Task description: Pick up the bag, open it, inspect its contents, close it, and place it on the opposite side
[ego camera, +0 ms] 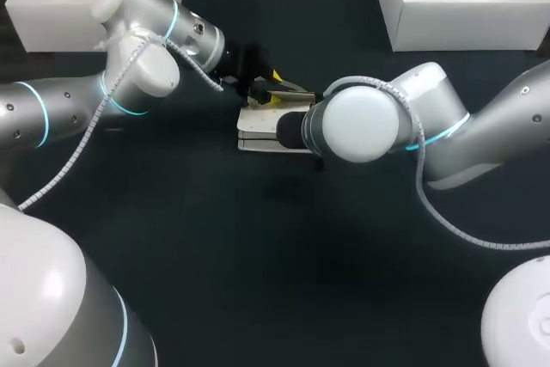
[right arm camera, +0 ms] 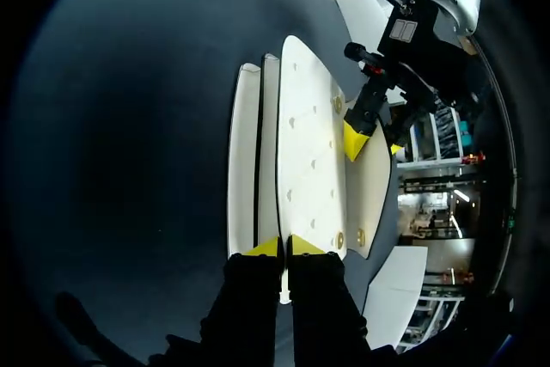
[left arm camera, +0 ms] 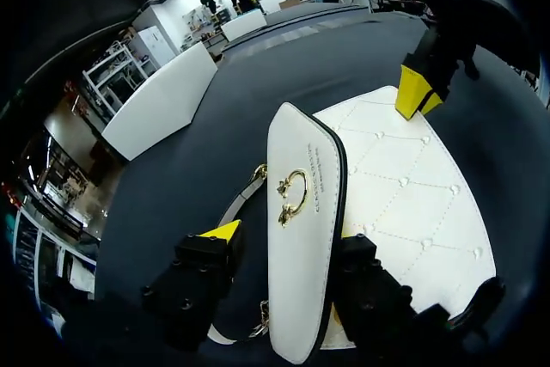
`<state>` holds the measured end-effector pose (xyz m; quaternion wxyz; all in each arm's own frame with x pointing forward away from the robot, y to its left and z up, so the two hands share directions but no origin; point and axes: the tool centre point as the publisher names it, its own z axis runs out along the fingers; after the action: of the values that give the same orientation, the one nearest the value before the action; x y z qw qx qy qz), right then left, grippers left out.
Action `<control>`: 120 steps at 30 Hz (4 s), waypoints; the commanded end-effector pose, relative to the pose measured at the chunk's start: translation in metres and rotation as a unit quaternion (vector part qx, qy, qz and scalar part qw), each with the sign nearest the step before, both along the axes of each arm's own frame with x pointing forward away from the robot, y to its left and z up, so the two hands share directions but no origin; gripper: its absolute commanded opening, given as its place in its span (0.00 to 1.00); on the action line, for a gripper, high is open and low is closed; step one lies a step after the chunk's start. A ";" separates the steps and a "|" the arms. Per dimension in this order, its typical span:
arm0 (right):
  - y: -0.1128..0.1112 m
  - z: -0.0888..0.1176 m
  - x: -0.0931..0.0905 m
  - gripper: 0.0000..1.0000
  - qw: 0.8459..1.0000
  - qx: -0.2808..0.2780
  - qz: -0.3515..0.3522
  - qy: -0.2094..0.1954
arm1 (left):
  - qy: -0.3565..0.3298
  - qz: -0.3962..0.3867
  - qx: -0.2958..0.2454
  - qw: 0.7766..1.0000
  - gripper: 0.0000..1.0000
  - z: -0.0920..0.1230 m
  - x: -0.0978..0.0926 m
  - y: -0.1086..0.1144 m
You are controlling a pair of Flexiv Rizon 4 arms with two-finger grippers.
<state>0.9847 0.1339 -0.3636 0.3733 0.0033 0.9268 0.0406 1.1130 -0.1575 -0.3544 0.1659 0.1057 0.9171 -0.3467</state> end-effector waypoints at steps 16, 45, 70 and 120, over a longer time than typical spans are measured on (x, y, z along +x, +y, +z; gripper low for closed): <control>0.000 -0.001 -0.001 0.00 1.000 0.001 0.000 -0.003 | 0.052 0.007 0.001 0.999 0.22 -0.014 0.025 -0.002; -0.010 0.069 -0.015 1.00 0.999 -0.001 -0.002 -0.034 | 0.102 0.019 -0.018 0.994 0.00 0.036 0.035 0.007; -0.004 0.106 0.016 0.00 0.998 -0.017 -0.018 -0.056 | 0.152 0.014 -0.012 0.988 0.00 0.098 0.007 0.022; 0.021 0.086 0.084 0.00 0.999 -0.038 -0.017 -0.011 | 0.173 0.054 -0.042 0.983 0.00 0.113 -0.020 0.026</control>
<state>1.0663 0.1526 -0.2752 0.3862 0.0042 0.9224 0.0020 1.0933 -0.1317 -0.2421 0.0268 -0.0101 0.9218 -0.3866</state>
